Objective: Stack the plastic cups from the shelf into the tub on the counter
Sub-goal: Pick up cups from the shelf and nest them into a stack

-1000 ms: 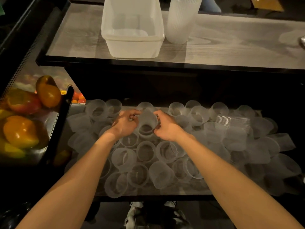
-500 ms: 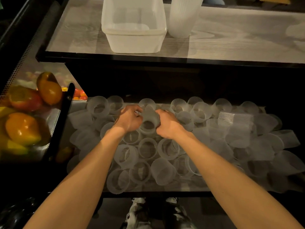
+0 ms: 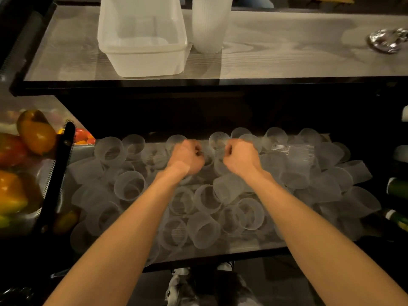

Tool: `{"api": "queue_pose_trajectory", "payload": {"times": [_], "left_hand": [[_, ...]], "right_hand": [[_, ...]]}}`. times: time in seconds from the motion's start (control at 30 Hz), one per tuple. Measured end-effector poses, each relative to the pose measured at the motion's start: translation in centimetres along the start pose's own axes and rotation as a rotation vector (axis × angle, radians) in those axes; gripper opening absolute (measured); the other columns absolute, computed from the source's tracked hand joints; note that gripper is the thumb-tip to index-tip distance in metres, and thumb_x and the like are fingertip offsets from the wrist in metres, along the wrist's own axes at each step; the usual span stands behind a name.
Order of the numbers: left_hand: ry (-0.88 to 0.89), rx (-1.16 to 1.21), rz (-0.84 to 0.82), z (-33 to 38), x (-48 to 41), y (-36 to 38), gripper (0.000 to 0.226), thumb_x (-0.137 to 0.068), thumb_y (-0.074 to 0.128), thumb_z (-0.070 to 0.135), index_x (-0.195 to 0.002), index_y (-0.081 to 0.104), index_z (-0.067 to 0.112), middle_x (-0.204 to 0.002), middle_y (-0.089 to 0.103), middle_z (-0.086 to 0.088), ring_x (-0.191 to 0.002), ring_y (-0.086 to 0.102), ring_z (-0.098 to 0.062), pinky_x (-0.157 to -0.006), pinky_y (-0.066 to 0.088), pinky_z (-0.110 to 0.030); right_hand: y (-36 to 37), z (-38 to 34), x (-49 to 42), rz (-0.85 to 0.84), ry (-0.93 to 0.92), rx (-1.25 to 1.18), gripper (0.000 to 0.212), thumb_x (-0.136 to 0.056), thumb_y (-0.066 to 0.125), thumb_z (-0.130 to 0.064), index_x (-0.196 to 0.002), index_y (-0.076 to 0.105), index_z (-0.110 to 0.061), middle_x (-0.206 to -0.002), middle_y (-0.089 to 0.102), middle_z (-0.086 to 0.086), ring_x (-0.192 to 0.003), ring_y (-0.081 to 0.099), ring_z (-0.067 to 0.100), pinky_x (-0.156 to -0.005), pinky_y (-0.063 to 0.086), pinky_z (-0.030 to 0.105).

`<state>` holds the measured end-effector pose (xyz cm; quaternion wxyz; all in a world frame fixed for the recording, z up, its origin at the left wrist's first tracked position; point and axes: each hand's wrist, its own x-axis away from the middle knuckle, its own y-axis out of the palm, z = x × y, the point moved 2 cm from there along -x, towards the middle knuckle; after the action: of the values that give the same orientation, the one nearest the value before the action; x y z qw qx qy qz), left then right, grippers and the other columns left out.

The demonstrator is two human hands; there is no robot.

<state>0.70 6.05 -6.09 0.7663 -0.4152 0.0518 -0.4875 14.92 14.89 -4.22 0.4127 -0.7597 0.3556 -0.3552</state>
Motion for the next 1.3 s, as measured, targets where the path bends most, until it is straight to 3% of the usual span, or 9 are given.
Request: {"api": "queue_pose_trajectory", "payload": {"times": [0.17,0.4,0.53,0.67,0.77,0.97,1.03,1.13,1.3], "left_hand": [[0.072,-0.086,-0.075,1.3,-0.4,2.3,0.023,-0.099,0.056,0.010,-0.117,0.070,0.014,-0.108,0.068,-0.004,-0.093,0.063,-0.016,-0.081,0.050,-0.025],[0.062,-0.132,-0.155,1.8,-0.4,4.0,0.026,-0.096,0.051,0.008,-0.097,0.072,0.024,-0.097,0.068,-0.002,-0.079,0.062,-0.016,-0.062,0.044,-0.023],[0.059,-0.058,-0.112,1.9,-0.3,4.0,0.035,-0.097,0.051,0.008,-0.123,0.070,0.022,-0.114,0.069,0.001,-0.098,0.064,-0.016,-0.081,0.049,-0.025],[0.080,0.057,-0.052,2.4,-0.3,2.5,0.046,-0.096,0.050,0.002,-0.139,0.058,0.018,-0.122,0.062,-0.001,-0.102,0.062,-0.016,-0.078,0.050,-0.019],[0.103,0.073,-0.002,2.4,-0.7,0.8,0.051,-0.095,0.057,0.002,-0.144,0.056,0.016,-0.122,0.067,-0.003,-0.112,0.065,-0.018,-0.093,0.052,-0.025],[0.075,0.143,0.078,0.3,0.0,-2.3,0.044,-0.098,0.060,0.009,-0.141,0.059,0.020,-0.107,0.069,0.007,-0.097,0.066,-0.009,-0.089,0.056,-0.024],[0.086,0.093,0.116,-0.6,0.9,-3.3,0.041,-0.099,0.053,0.010,-0.139,0.061,0.018,-0.113,0.068,0.005,-0.099,0.064,-0.011,-0.083,0.053,-0.019],[0.075,0.100,0.127,-2.4,1.7,-4.1,0.038,-0.099,0.047,0.006,-0.132,0.064,0.014,-0.118,0.067,0.002,-0.113,0.064,-0.019,-0.101,0.052,-0.032],[-0.042,0.087,0.091,-5.1,2.3,-4.5,0.044,-0.099,0.043,0.005,-0.138,0.060,0.017,-0.118,0.065,0.001,-0.099,0.065,-0.017,-0.084,0.048,-0.027]], "right_hand": [[-1.6,3.0,0.9,0.004,0.115,0.007,0.019,-0.083,0.057,0.000,-0.084,0.070,-0.013,-0.085,0.069,0.008,-0.081,0.066,0.027,-0.063,0.050,0.032],[-0.7,4.2,1.6,-0.080,0.114,-0.017,0.028,-0.089,0.058,-0.005,-0.113,0.069,-0.012,-0.106,0.069,0.011,-0.099,0.065,0.033,-0.081,0.058,0.039],[-0.6,3.9,1.3,-0.102,0.114,-0.104,0.053,-0.088,0.057,-0.006,-0.139,0.061,-0.021,-0.119,0.072,0.010,-0.116,0.065,0.031,-0.098,0.055,0.042],[-1.2,3.4,0.8,-0.071,0.105,-0.245,0.055,-0.085,0.054,-0.001,-0.136,0.063,-0.021,-0.090,0.076,0.001,-0.103,0.068,0.021,-0.096,0.056,0.040],[-1.6,2.2,0.5,-0.059,0.018,-0.322,0.051,-0.086,0.059,0.002,-0.132,0.063,-0.018,-0.084,0.074,0.003,-0.097,0.069,0.017,-0.092,0.058,0.036],[-1.0,-0.8,0.0,-0.073,-0.135,-0.339,0.034,-0.087,0.068,-0.003,-0.116,0.064,-0.019,-0.073,0.063,-0.005,-0.070,0.061,0.008,-0.069,0.048,0.015],[-0.3,-1.8,0.1,-0.109,-0.179,-0.323,0.031,-0.087,0.067,-0.003,-0.114,0.064,-0.017,-0.069,0.061,-0.004,-0.068,0.059,0.008,-0.070,0.046,0.015],[1.1,-3.2,0.1,-0.187,-0.218,-0.315,0.031,-0.088,0.068,-0.006,-0.117,0.065,-0.014,-0.070,0.065,-0.001,-0.071,0.064,0.011,-0.081,0.053,0.024],[3.6,-4.4,-0.1,-0.296,-0.215,-0.296,0.027,-0.091,0.071,-0.011,-0.116,0.062,-0.018,-0.066,0.061,-0.010,-0.062,0.057,0.000,-0.075,0.045,0.021]]}}
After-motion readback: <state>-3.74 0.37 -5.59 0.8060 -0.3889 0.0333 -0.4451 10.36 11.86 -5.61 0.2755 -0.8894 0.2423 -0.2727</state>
